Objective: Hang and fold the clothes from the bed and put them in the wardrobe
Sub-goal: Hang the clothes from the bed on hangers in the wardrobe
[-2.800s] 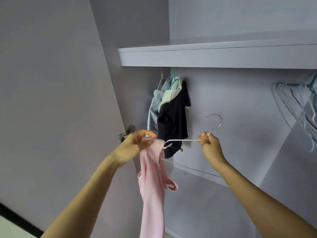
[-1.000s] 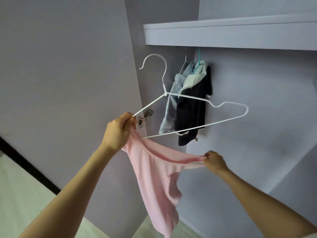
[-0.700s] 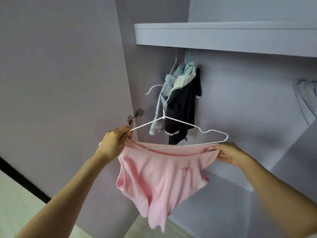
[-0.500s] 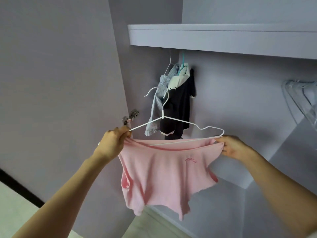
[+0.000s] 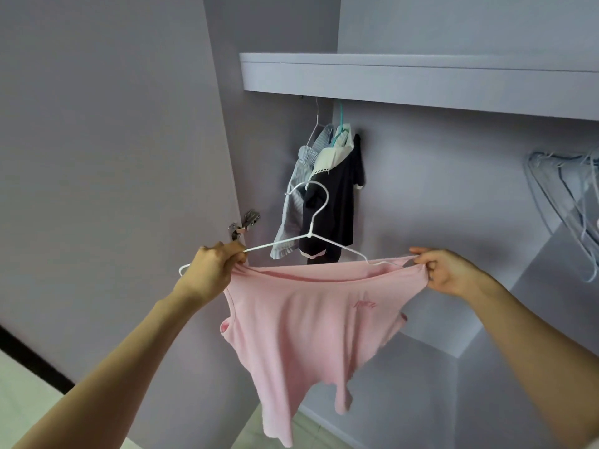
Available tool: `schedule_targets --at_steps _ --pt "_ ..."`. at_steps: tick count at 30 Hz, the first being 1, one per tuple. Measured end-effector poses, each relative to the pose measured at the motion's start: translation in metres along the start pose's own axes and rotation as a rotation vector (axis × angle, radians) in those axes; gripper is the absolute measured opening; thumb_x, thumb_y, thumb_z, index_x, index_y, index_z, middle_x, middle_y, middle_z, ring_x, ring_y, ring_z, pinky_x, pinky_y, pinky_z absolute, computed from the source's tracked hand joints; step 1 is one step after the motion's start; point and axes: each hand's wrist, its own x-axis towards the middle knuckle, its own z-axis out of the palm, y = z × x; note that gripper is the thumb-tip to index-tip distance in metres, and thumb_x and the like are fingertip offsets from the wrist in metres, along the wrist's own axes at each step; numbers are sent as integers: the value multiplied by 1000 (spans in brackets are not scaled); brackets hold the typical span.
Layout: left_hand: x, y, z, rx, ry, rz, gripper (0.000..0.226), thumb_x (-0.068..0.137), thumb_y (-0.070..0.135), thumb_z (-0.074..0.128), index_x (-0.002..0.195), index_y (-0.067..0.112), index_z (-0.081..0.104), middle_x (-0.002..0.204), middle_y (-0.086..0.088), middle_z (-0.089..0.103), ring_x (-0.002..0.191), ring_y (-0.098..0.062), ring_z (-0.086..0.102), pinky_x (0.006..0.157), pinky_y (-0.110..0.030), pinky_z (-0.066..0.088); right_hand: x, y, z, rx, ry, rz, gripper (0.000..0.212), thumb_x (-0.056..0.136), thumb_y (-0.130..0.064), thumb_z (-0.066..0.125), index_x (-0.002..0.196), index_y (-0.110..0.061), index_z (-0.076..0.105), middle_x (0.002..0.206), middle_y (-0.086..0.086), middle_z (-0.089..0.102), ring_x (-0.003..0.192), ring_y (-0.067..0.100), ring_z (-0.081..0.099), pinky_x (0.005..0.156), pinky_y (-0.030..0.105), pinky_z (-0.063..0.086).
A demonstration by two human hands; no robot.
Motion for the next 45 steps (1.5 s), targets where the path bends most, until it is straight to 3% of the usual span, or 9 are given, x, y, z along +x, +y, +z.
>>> schedule_targets --at_steps 5,10,16,23,30,33,36,39,45 --pt "1 1 6 69 91 49 15 73 -4 54 67 5 64 51 -7 56 49 -20 45 44 -22 35 -8 -7 20 -60 -27 -112 35 87 11 45 113 -9 57 80 9 58 62 17 57 46 16 48" --pt "-2 -4 15 58 128 -2 17 73 -5 51 70 4 65 57 -7 62 47 -29 56 51 -38 49 -19 -15 41 -136 -103 -227 31 85 8 56 111 -7 60 84 6 62 72 17 59 62 26 48" --pt "-4 -3 20 -8 169 -52 22 80 1 46 76 3 67 65 -5 66 57 -31 57 62 -40 45 -29 -26 53 -103 -153 -323 18 89 1 55 100 -11 64 93 8 66 86 20 63 78 31 50" --pt "-4 5 22 -56 227 -102 24 84 4 44 74 1 66 59 -9 59 54 -32 55 63 -34 38 -27 -17 45 -591 -106 -438 26 94 -1 50 117 -3 62 113 8 61 105 20 58 97 38 47" --pt "-1 -4 27 -61 194 -34 29 87 10 39 73 6 65 63 0 61 58 -28 54 65 -37 42 -26 -12 31 -999 -41 -618 31 89 1 48 93 -19 72 93 -3 69 90 18 63 87 32 49" --pt "-1 -6 30 -81 182 -4 39 88 23 30 73 9 63 64 9 55 63 -14 45 67 -35 37 -25 -8 22 -1298 79 -747 25 89 -9 56 106 -19 71 102 4 60 98 21 57 87 31 45" --pt "2 -8 33 -115 140 11 41 89 27 30 75 9 64 67 7 60 70 -13 42 70 -35 38 -31 -3 17 -1516 -16 -778 25 93 -21 54 116 -19 64 109 -1 52 110 21 49 93 35 41" --pt "9 -2 35 -171 106 15 34 92 22 39 78 7 67 68 7 57 69 -15 49 72 -34 35 -42 5 16 -1588 -71 -776 14 97 -24 46 91 -17 57 84 -12 41 95 21 53 73 28 34" --pt "38 9 63 -162 -76 -183 21 95 11 52 107 12 69 114 -7 64 110 -34 53 96 -43 36 -60 23 -2 -1556 96 -870 30 96 -28 38 84 -7 54 91 8 52 83 30 55 65 31 36"
